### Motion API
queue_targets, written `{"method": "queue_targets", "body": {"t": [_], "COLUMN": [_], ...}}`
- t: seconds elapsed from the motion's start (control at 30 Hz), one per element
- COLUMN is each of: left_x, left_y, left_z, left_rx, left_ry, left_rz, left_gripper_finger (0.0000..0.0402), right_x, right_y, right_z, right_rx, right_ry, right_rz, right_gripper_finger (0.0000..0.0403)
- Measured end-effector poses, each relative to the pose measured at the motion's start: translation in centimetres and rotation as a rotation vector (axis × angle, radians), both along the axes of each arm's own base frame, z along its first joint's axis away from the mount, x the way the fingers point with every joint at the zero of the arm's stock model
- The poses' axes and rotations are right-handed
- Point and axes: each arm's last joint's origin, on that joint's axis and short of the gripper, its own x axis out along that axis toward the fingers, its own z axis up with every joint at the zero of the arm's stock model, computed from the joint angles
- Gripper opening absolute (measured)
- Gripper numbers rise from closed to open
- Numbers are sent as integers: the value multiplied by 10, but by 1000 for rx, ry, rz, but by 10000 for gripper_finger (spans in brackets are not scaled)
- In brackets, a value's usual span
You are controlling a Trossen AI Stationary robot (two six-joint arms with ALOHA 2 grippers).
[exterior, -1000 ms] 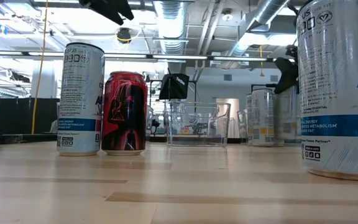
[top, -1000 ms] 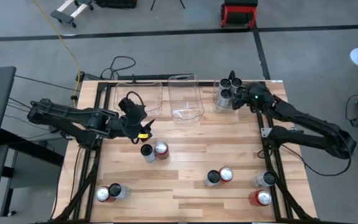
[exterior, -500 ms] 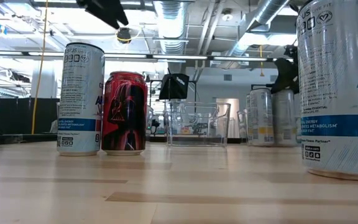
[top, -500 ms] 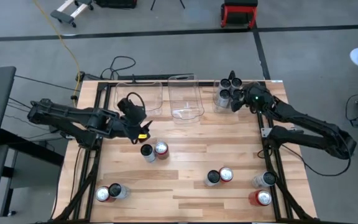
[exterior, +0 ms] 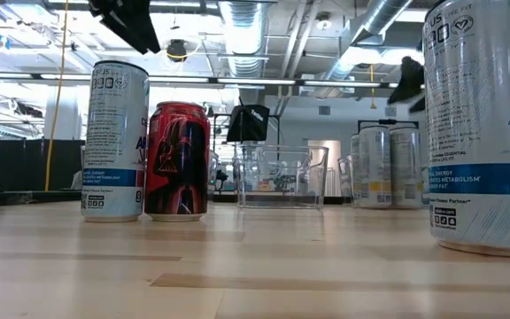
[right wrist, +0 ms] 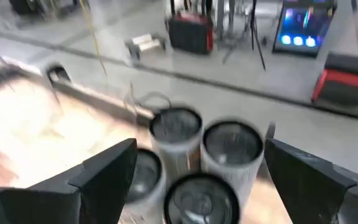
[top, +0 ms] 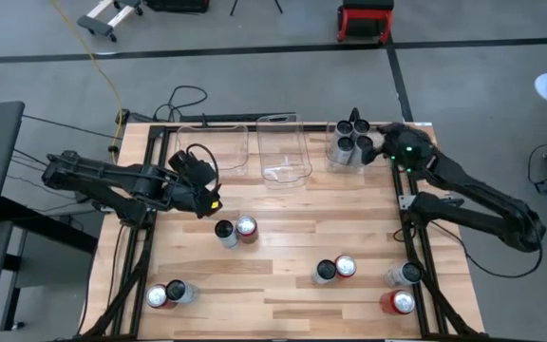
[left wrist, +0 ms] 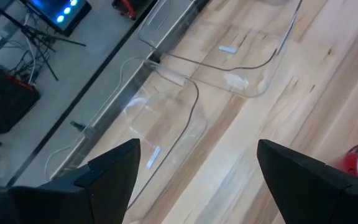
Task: Sort soda cans
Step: Put the red-black soda can into the middle transparent bin
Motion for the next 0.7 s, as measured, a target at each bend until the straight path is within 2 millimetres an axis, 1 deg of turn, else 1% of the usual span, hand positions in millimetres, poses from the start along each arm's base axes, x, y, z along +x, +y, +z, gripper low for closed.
{"method": "queue_targets", "body": {"t": [0.1,0.2,0.27,0.37,0.43,0.53,0.7], "left_x": [0,3,7,19,28,39,56], "left_y": [0,-1,-2,-8,-11,-15,-19], "left_z": [0,-1,-3,-10,-16,-27,-45], "left_rx": [6,19,5,-17,-25,-17,10], "left_ry": [8,30,36,57,83,128,205], "left_rz": [-8,-36,-53,-105,-142,-151,-176], "left_gripper_finger": [320,320,320,320,320,320,320], "right_x": [-8,-16,-20,-25,-28,-32,-31], "right_y": [11,25,35,51,60,71,83], "right_z": [16,27,31,37,39,40,35], "right_rx": [-36,-55,-72,-81,-62,-20,84], "right_ry": [-58,-102,-145,-225,-274,-332,-325], "right_rz": [44,125,217,388,494,626,767], "right_gripper_finger": [371,371,371,372,372,372,372]}}
